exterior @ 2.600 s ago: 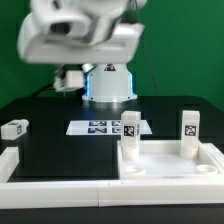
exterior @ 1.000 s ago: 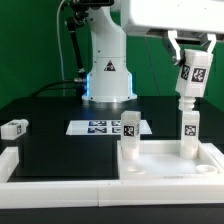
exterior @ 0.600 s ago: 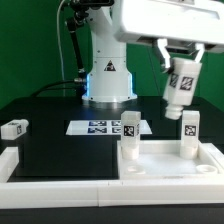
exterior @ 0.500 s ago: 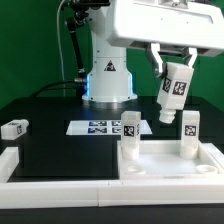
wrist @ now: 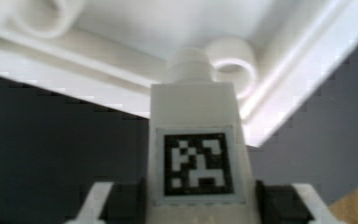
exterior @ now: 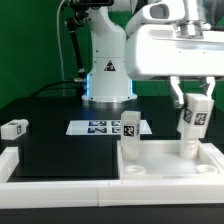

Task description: Assemble square table

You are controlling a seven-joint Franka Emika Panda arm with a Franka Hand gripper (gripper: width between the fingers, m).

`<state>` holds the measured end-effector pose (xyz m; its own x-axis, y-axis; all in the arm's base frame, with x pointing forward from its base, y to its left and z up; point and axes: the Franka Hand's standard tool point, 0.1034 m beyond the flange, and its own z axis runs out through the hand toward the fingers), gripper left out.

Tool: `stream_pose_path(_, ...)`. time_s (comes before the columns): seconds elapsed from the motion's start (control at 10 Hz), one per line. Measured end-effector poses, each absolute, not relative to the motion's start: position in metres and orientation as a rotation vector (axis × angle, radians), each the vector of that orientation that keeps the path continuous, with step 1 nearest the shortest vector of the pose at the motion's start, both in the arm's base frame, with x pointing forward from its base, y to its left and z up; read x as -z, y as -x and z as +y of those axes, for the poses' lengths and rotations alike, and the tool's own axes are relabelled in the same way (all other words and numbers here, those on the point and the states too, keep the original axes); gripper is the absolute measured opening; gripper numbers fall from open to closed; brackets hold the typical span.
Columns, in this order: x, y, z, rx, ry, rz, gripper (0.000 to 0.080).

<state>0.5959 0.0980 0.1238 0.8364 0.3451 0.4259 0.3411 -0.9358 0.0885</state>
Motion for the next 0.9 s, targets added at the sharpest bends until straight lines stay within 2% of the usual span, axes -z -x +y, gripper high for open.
stream_pose_path(0.5,-0.122,-0.594,0.089,-0.661,-2.987,0.615,0.0291)
stream_pose_path(0.6,-0.127,-0.591,0.066,-0.595,-3.005,0.630,0.0291)
stream_pose_path(0.7,-0.132,-0.591,0.059,-0.599,-3.035,0.605,0.0291)
stream_pose_path(0.9,-0.140,-0.594,0.066,-0.593,-3.100,0.572,0.0291)
